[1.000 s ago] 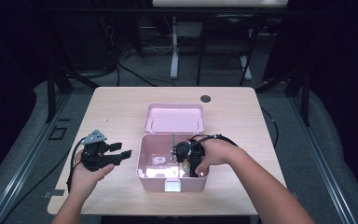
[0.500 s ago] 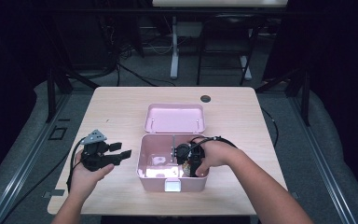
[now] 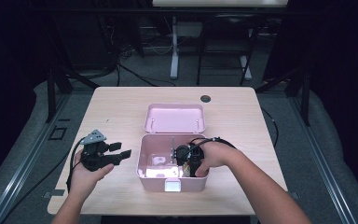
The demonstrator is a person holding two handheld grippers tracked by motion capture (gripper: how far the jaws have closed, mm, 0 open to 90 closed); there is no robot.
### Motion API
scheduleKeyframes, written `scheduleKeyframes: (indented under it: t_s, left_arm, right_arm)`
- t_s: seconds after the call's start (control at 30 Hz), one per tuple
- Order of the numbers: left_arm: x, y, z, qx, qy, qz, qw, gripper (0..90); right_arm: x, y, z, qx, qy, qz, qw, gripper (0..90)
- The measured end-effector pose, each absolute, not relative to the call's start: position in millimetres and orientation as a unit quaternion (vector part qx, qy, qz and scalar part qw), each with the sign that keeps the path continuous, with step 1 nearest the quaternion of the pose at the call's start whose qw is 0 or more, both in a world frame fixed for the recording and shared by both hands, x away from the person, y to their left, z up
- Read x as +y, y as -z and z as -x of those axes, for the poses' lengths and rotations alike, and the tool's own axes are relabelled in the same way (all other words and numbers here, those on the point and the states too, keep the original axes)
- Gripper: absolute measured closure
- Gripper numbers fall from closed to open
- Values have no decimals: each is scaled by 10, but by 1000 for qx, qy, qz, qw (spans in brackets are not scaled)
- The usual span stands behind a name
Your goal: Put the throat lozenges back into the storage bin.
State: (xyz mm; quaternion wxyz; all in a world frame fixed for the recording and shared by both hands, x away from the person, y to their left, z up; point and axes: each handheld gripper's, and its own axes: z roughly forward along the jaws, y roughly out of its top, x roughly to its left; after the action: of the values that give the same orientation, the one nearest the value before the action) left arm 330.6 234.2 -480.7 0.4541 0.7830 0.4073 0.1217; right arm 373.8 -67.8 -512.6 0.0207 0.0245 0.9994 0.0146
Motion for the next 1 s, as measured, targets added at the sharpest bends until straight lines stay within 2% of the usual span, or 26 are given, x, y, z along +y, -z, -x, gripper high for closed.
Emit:
scheduleKeyframes:
  t_s: [1.0]
  left_arm:
    - [2347,4808,-3310,407,-120,-784,454,425]
  right_arm:
    - [-671,5183,-3774,999,-11,-29,21,192]
